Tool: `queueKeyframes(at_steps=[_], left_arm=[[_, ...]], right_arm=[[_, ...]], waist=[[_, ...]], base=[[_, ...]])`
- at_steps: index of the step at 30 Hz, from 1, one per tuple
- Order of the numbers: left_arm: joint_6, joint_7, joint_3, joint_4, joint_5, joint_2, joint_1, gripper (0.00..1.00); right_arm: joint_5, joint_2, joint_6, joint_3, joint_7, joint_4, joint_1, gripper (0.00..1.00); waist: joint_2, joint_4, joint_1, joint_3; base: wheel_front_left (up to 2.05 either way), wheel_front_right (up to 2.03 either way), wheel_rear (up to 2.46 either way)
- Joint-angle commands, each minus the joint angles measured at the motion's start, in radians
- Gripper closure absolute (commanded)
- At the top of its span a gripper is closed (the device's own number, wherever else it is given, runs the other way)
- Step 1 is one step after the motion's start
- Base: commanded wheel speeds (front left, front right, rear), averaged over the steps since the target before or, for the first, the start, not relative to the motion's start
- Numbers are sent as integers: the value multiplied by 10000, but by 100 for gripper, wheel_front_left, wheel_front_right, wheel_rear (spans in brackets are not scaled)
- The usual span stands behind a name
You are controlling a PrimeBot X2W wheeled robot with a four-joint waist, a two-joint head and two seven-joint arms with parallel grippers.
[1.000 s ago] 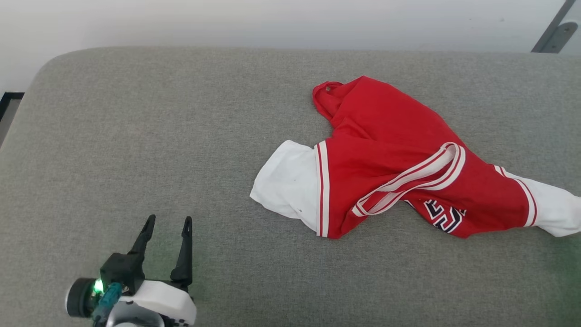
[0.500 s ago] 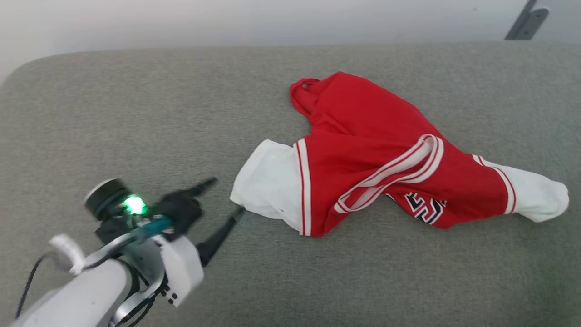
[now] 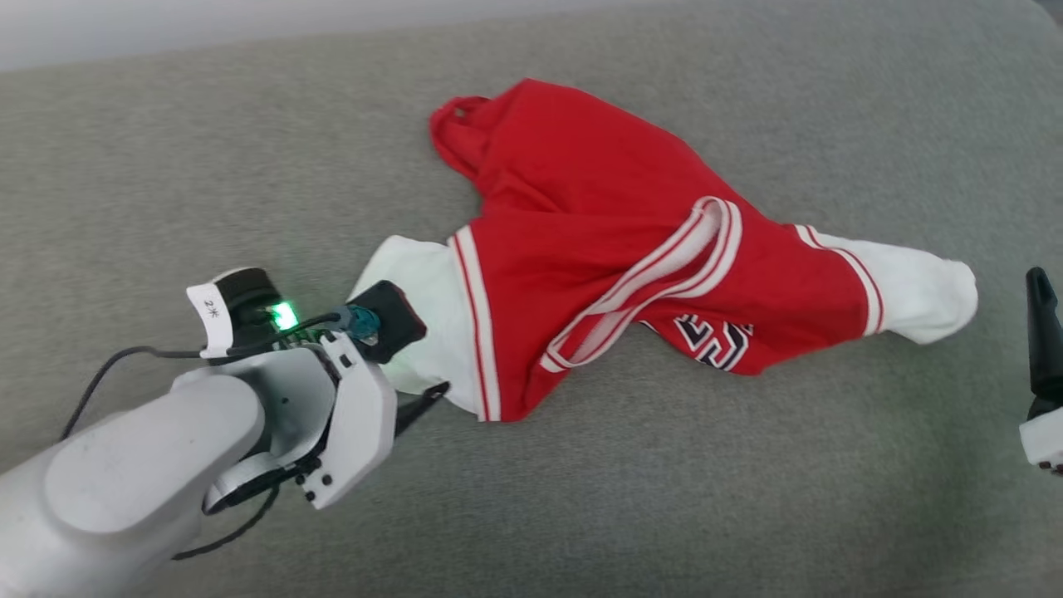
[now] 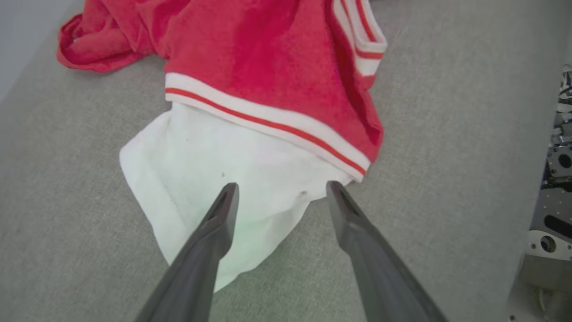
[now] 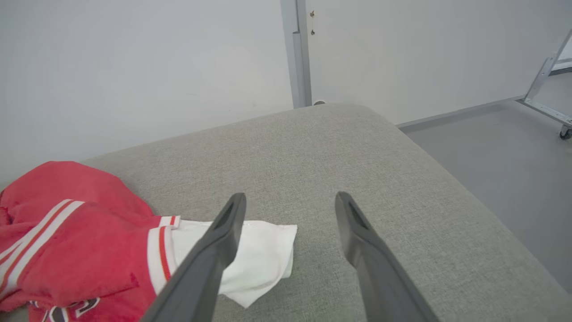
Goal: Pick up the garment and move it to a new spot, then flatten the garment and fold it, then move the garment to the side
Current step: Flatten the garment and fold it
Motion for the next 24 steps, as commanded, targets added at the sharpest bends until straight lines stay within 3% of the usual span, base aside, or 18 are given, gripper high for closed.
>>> queueKeyframes(at_steps=[1, 13, 14, 15, 16, 17, 24], left_arm=[[18, 111, -26, 53, 121, -20, 51, 0], [28, 882, -112, 705, 543, 93, 990, 0], [28, 904, -122, 762, 537, 75, 1028, 20], [30, 926, -131, 821, 558, 58, 1041, 57], [33, 955, -139, 873, 602, 44, 1050, 82], [34, 934, -147, 929, 596, 18, 1043, 100], [20, 712, -194, 972, 617, -206, 803, 100]], right_arm=[[29, 43, -3, 50, -85, 29, -137, 0], [165, 19, -3, 269, -425, 362, -376, 0], [158, 1, -3, 327, -416, 353, -424, 0], [154, -15, -3, 388, -404, 349, -458, 0], [149, -35, -3, 453, -382, 350, -478, 0], [146, -73, -3, 513, -355, 348, -494, 0], [11, -814, -3, 1756, 416, 255, -989, 0]], waist=[[0, -329, 0, 302], [0, -784, 0, 726], [0, -785, 0, 748], [0, -786, 0, 764], [0, -786, 0, 773], [0, -779, 0, 782], [0, -681, 0, 998]], base=[[0, 0, 0], [0, 0, 0], [0, 0, 0], [0, 0, 0], [0, 0, 0], [0, 0, 0], [0, 0, 0]])
